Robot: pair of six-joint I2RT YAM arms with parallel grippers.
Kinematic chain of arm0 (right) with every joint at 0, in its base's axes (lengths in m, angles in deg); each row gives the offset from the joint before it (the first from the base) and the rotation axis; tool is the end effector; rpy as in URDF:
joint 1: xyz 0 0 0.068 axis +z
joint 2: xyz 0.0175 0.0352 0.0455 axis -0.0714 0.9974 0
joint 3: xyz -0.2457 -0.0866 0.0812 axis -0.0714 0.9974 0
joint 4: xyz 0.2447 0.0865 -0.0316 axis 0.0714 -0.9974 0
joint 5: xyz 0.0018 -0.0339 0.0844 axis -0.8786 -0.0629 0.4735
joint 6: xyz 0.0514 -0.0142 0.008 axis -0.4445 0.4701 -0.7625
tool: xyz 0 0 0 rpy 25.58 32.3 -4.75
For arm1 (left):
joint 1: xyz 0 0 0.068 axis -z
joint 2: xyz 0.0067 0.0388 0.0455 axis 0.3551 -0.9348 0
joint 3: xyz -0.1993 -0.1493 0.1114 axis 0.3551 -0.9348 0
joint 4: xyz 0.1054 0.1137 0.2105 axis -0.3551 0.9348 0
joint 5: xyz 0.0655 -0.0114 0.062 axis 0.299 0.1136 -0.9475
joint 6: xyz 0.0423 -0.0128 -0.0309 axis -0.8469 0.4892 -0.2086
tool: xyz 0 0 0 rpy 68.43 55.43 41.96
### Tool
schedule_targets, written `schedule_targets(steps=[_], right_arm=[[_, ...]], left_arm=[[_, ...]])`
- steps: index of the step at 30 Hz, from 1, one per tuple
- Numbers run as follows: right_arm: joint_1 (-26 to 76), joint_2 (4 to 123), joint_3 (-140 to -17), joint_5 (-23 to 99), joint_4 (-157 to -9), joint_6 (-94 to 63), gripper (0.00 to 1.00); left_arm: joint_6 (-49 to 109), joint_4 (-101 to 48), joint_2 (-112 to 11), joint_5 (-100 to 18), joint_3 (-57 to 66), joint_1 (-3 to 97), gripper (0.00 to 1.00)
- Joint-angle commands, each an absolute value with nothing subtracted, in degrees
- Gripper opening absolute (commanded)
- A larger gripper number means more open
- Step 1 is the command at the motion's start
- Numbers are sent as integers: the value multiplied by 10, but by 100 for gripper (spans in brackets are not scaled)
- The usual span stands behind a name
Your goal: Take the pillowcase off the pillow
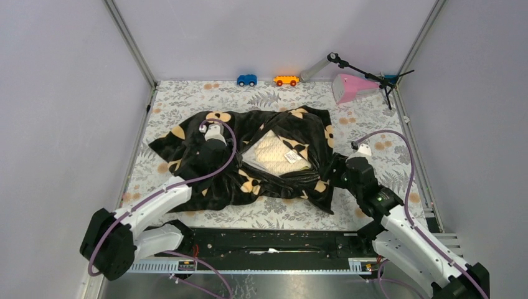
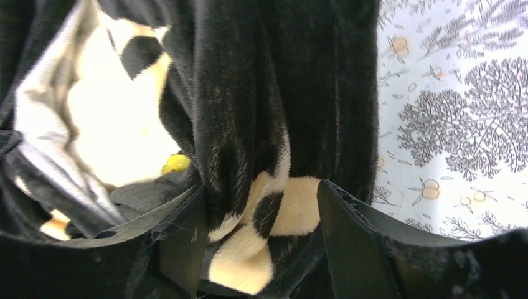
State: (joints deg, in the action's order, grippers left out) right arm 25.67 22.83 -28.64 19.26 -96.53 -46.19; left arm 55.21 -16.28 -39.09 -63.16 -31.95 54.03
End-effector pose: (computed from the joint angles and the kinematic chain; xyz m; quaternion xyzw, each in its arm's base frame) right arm 0.1487 0.0773 0.2269 0.1059 0.8525 0.2127 0.4655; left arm 0.2025 -0.1224 0.2239 -0.0831 0.8827 -0.1704 0.4300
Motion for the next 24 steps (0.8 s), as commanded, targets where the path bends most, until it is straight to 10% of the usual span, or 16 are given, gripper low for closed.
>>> schedule_targets(steps=[1,17,24], right_arm=[[252,193,-322,204,-955,-419,71],[253,464,-492,256,-983,-373,89],[252,409,-383,180,-962,-406,54]], left_arm=[[512,-186,-315,-618,-331,557,51],[427,-220,-425,-537,-152,708,56],[412,-239,-578,-455,-92,725,44]])
